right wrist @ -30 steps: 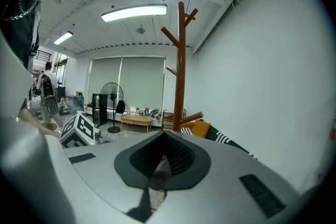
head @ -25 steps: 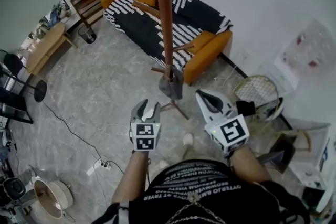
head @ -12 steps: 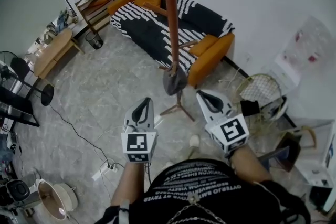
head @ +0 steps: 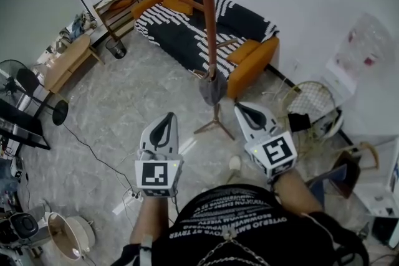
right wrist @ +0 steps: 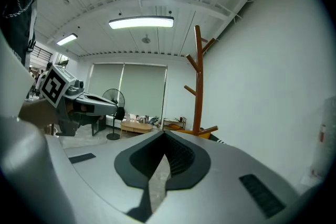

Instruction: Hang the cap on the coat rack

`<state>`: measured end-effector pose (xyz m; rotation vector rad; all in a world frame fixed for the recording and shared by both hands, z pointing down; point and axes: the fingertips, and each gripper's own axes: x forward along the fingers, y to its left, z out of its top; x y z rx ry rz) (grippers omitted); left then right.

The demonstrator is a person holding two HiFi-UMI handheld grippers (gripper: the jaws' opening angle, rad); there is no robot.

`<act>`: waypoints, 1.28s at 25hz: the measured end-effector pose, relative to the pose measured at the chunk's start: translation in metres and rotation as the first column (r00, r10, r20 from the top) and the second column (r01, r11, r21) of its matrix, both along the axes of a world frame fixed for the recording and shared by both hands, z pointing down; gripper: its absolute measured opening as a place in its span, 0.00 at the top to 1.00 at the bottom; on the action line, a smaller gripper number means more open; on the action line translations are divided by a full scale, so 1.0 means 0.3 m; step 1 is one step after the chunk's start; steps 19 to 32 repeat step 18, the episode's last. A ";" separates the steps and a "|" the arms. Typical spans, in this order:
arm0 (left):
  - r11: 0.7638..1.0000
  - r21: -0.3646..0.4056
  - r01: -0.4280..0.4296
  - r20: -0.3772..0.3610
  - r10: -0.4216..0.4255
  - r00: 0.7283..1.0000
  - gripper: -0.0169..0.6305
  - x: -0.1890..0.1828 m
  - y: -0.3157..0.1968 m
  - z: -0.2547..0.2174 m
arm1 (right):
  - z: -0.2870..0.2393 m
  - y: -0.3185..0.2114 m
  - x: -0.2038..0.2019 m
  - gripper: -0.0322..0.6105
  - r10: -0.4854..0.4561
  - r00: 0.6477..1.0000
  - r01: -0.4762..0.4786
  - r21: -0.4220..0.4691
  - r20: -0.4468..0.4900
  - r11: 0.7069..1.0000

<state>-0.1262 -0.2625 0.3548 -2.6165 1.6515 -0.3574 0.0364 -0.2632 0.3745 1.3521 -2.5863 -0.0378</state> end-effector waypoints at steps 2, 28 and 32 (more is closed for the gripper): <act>1.000 0.008 -0.005 0.004 0.005 1.000 0.97 -0.015 0.028 -0.028 | -0.004 0.023 -0.002 0.95 0.006 1.000 -0.006 0.003 -0.003 1.000; 0.999 0.001 0.037 -0.002 -0.037 0.999 0.97 -0.176 0.222 0.020 | 0.022 0.214 -0.014 0.95 0.068 0.998 -0.068 0.015 0.008 0.998; 0.999 0.001 0.037 -0.002 -0.037 0.999 0.97 -0.176 0.222 0.020 | 0.022 0.214 -0.014 0.95 0.068 0.998 -0.068 0.015 0.008 0.998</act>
